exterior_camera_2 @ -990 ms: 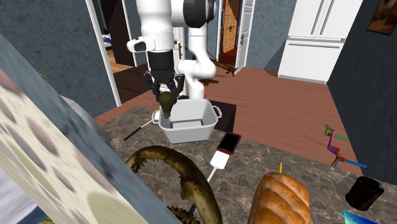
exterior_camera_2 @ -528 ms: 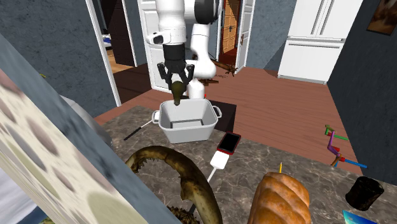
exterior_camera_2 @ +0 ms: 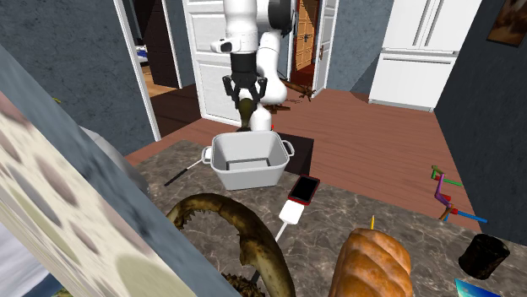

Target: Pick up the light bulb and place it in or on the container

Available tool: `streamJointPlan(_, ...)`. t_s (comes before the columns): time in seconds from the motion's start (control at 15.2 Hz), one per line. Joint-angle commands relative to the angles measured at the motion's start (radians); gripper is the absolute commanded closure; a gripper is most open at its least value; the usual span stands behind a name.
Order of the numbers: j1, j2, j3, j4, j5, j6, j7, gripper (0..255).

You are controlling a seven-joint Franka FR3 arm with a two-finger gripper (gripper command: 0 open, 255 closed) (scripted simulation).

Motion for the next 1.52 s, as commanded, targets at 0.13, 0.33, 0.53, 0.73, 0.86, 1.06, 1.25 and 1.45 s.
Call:
streamJointPlan(0.13,0.002,-0.011,0.002,-0.057,0.003,0.046,-0.002,255)
streamJointPlan(0.33,0.003,-0.01,0.005,-0.097,0.006,0.087,-0.003,255)
streamJointPlan(0.53,0.004,-0.007,0.008,-0.135,0.009,0.128,-0.004,255)
streamJointPlan(0.73,0.005,-0.001,0.011,-0.172,0.011,0.17,-0.005,255)
streamJointPlan(0.86,0.006,0.004,0.013,-0.196,0.013,0.199,-0.006,255)
streamJointPlan(1.06,0.006,0.008,0.015,-0.214,0.015,0.222,-0.006,255)
streamJointPlan(1.25,0.006,0.008,0.015,-0.214,0.015,0.223,-0.006,255)
streamJointPlan(1.45,0.006,0.008,0.015,-0.214,0.015,0.223,-0.006,255)
